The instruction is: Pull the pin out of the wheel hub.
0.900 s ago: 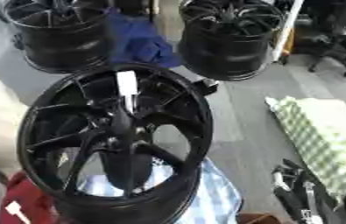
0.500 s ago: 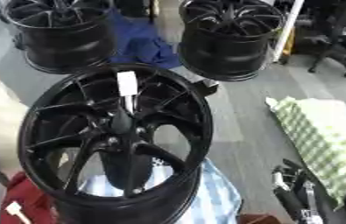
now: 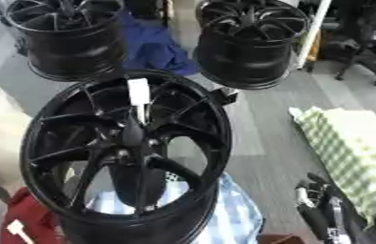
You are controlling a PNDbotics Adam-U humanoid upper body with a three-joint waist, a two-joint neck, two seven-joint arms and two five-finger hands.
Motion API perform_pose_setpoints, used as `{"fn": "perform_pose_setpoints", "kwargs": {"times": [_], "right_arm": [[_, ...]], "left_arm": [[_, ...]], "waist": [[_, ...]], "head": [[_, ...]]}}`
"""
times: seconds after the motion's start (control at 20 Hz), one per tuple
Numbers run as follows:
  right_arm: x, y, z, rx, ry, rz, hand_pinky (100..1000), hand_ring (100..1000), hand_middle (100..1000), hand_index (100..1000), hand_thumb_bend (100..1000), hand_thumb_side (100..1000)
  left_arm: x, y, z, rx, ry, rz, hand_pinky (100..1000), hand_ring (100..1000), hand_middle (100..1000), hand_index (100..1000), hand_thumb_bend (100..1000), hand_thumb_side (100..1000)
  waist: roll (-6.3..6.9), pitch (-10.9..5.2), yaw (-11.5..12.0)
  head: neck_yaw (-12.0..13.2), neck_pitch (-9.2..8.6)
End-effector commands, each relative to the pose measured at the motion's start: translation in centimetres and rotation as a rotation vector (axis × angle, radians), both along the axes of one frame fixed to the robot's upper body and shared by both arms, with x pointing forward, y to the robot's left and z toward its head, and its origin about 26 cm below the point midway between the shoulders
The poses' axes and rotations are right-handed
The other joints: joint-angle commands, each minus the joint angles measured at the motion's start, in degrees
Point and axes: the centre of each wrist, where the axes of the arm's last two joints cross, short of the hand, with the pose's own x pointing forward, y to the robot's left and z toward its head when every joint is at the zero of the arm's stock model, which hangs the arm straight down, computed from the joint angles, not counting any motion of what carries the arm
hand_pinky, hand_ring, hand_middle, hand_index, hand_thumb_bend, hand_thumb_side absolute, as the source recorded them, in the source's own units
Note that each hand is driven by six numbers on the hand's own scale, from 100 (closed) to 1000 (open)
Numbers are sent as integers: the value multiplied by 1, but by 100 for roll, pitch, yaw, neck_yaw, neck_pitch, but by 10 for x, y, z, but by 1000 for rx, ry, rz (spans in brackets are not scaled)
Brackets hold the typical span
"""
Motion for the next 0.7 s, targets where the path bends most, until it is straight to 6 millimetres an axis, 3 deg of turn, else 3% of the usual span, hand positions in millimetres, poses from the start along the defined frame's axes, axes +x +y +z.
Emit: {"fn": "perform_pose_setpoints", "kwargs": {"times": [0.05,0.2,0.4,0.7], "right_arm": [[22,-28,43,-148,-92,30,650,639,638,847,100,440],[47,-33,91,-285,-188,115,670,657,660,862,100,418],[70,-21,156,-478,-304,260,697,682,694,883,100,392],[86,7,225,-783,-412,469,736,723,746,918,100,378]], "left_arm": [[1,4,10,25,-22,0,587,582,591,790,100,631],[0,5,10,30,-17,0,588,582,591,790,100,631],[-1,4,9,34,-10,-5,588,582,591,790,100,630],[-1,2,7,33,-5,-24,588,583,590,790,100,629]], "waist": [[-15,-77,6],[-54,-96,20],[-79,-120,58],[-58,-153,223]], "head": [[36,-14],[25,-14],[-13,-14],[-160,-14]]}}
